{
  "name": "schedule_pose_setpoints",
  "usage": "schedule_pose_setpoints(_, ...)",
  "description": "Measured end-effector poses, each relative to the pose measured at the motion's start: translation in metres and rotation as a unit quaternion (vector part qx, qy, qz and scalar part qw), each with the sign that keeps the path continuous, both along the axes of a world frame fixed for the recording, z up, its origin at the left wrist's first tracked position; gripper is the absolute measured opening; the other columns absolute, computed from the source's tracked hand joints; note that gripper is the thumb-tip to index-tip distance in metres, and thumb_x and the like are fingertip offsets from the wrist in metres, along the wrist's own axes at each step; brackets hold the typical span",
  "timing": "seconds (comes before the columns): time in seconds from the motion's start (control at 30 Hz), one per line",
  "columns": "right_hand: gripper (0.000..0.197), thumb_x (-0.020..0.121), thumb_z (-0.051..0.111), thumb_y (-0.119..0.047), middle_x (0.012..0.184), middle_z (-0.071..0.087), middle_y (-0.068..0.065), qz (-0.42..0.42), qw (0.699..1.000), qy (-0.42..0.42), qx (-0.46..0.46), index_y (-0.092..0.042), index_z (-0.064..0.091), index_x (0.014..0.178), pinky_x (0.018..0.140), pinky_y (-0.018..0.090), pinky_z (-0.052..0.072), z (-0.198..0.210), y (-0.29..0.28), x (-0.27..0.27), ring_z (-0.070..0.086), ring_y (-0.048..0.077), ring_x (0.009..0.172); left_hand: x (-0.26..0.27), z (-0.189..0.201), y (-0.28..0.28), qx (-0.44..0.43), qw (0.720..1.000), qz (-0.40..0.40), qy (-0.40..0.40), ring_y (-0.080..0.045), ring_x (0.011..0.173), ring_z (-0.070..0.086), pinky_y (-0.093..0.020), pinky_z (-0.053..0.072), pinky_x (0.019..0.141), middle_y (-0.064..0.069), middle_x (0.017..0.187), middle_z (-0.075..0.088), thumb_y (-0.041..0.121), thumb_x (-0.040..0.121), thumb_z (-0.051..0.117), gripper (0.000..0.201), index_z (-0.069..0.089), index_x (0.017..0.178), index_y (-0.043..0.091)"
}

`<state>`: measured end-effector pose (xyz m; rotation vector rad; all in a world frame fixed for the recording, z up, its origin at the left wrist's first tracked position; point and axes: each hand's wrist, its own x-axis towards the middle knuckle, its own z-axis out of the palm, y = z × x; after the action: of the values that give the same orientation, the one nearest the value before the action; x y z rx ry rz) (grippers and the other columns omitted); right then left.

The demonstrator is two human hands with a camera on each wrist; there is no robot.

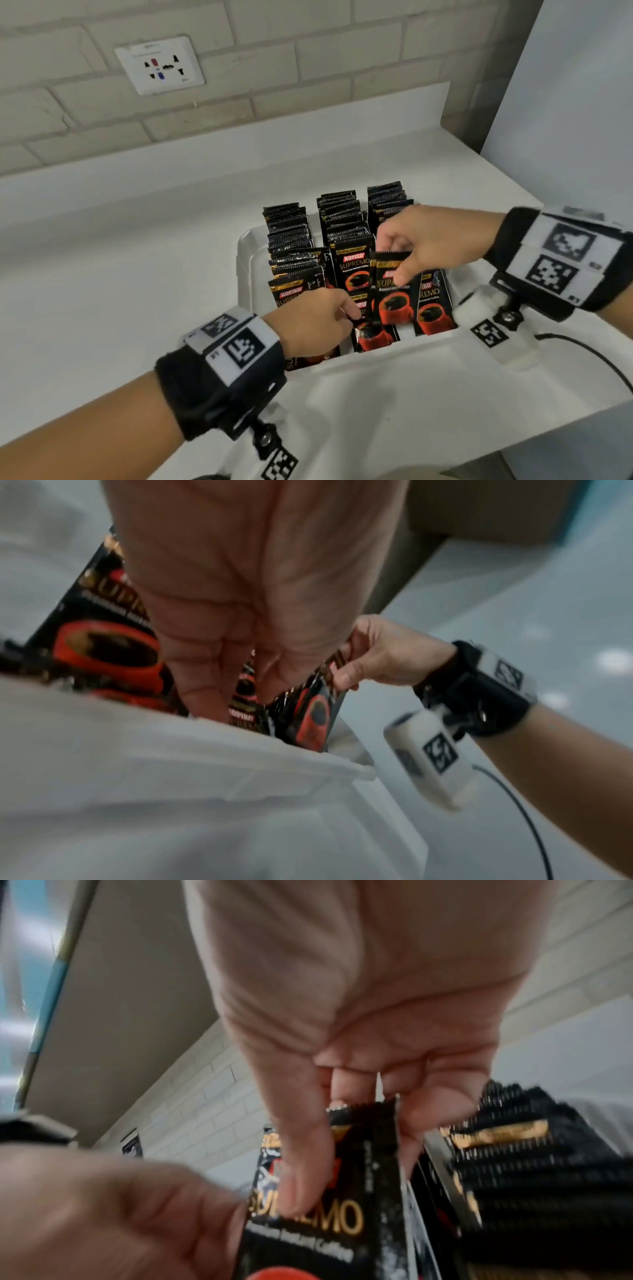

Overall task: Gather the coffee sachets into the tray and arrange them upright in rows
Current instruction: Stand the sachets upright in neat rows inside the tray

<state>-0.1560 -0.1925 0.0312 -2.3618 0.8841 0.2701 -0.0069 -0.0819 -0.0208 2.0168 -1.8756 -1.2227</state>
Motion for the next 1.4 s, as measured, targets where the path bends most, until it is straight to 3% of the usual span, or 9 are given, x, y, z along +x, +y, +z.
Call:
schedule_pose_setpoints(0.17, 0.042, 0.079, 0.071, -0.023, 0.092, 0.047, -0.011, 0.048, 0.994, 0.087, -0.042, -0.015, 0.053, 0.116, 0.059, 0.007, 0.032, -0.027, 0.013, 0.015, 0.045, 0.005, 0.083, -0.01, -0.008, -0.003, 0.052, 0.981, 0.143, 0.12, -0.02, 0.076, 0.064, -0.041, 0.053, 0.088, -0.008, 0.083, 0.067, 0.014, 0.096, 0.04, 0.005, 0.042, 0.094, 0.018)
schedule_pose_setpoints(0.3, 0.04, 0.08, 0.07, -0.023, 0.101, 0.055, 0.0, 0.052, 0.99, 0.099, -0.087, -0.01, 0.052, 0.112, 0.058, 0.016, 0.033, -0.034, 0.013, 0.025, 0.045, 0.01, 0.081, -0.016, -0.012, -0.004, 0.04, 0.987, 0.146, 0.059, -0.012, 0.063, 0.056, -0.021, 0.044, 0.058, 0.0, 0.08, 0.06, 0.029, 0.093, 0.049, 0.016, 0.036, 0.095, 0.02)
schedule_pose_setpoints(0.37, 0.033, 0.08, 0.07, -0.025, 0.085, 0.05, -0.005, 0.057, 0.988, 0.1, -0.105, -0.01, 0.051, 0.102, 0.055, 0.014, 0.031, -0.034, 0.013, 0.028, 0.041, 0.006, 0.068, -0.019, -0.013, -0.007, 0.043, 0.987, 0.145, 0.057, -0.014, 0.068, 0.057, -0.026, 0.045, 0.065, -0.005, 0.087, 0.064, 0.033, 0.091, 0.053, 0.024, 0.033, 0.093, 0.022)
schedule_pose_setpoints(0.43, 0.033, 0.08, 0.07, -0.029, 0.084, 0.049, -0.006, 0.051, 0.989, 0.095, -0.103, -0.013, 0.049, 0.099, 0.058, 0.017, 0.036, -0.033, 0.013, 0.03, 0.044, 0.007, 0.068, -0.021, -0.013, -0.01, 0.048, 0.988, 0.14, 0.049, -0.019, 0.076, 0.06, -0.032, 0.048, 0.071, -0.012, 0.098, 0.067, 0.036, 0.089, 0.057, 0.029, 0.031, 0.092, 0.023)
schedule_pose_setpoints(0.57, 0.037, 0.087, 0.06, -0.032, 0.113, 0.057, -0.001, -0.004, 0.995, 0.025, -0.097, -0.018, 0.051, 0.12, 0.077, 0.022, 0.043, -0.027, 0.008, 0.025, 0.054, 0.012, 0.092, -0.023, -0.014, -0.013, 0.035, 0.99, 0.133, 0.016, -0.023, 0.083, 0.066, -0.038, 0.054, 0.083, -0.012, 0.098, 0.067, 0.032, 0.087, 0.06, 0.034, 0.031, 0.096, 0.018)
schedule_pose_setpoints(0.67, 0.026, 0.093, 0.052, -0.024, 0.102, 0.063, -0.001, -0.062, 0.996, -0.043, -0.054, -0.018, 0.053, 0.118, 0.064, 0.01, 0.042, -0.017, 0.004, 0.016, 0.054, 0.004, 0.073, -0.022, -0.016, -0.012, 0.032, 0.991, 0.133, 0.007, -0.023, 0.087, 0.066, -0.035, 0.054, 0.08, -0.01, 0.099, 0.065, 0.027, 0.087, 0.061, 0.034, 0.03, 0.094, 0.017)
schedule_pose_setpoints(0.83, 0.012, 0.096, 0.044, -0.018, 0.085, 0.067, 0.003, -0.095, 0.993, -0.004, 0.073, -0.019, 0.053, 0.104, 0.042, 0.013, 0.044, -0.02, 0.009, 0.0, 0.056, 0.007, 0.054, -0.019, -0.018, -0.015, 0.007, 0.992, 0.127, -0.007, -0.007, 0.066, 0.049, -0.017, 0.037, 0.053, 0.003, 0.081, 0.052, 0.025, 0.087, 0.062, 0.033, 0.031, 0.096, 0.016)
schedule_pose_setpoints(1.17, 0.024, 0.099, 0.036, -0.023, 0.091, 0.055, 0.012, -0.084, 0.977, 0.119, 0.155, -0.012, 0.051, 0.114, 0.037, 0.014, 0.038, -0.039, 0.016, 0.004, 0.052, 0.008, 0.049, -0.019, -0.018, -0.01, 0.019, 0.99, 0.139, 0.029, -0.005, 0.058, 0.042, -0.015, 0.031, 0.049, 0.005, 0.074, 0.045, 0.025, 0.089, 0.059, 0.031, 0.032, 0.101, 0.017)
schedule_pose_setpoints(1.4, 0.011, 0.097, 0.044, -0.028, 0.099, 0.053, 0.002, -0.106, 0.96, 0.124, 0.228, -0.023, 0.051, 0.103, 0.042, 0.014, 0.045, -0.04, 0.018, 0.011, 0.057, 0.013, 0.07, -0.023, -0.016, -0.009, 0.045, 0.984, 0.15, 0.083, -0.006, 0.058, 0.044, -0.017, 0.033, 0.05, 0.005, 0.075, 0.046, 0.03, 0.089, 0.059, 0.034, 0.032, 0.107, 0.021)
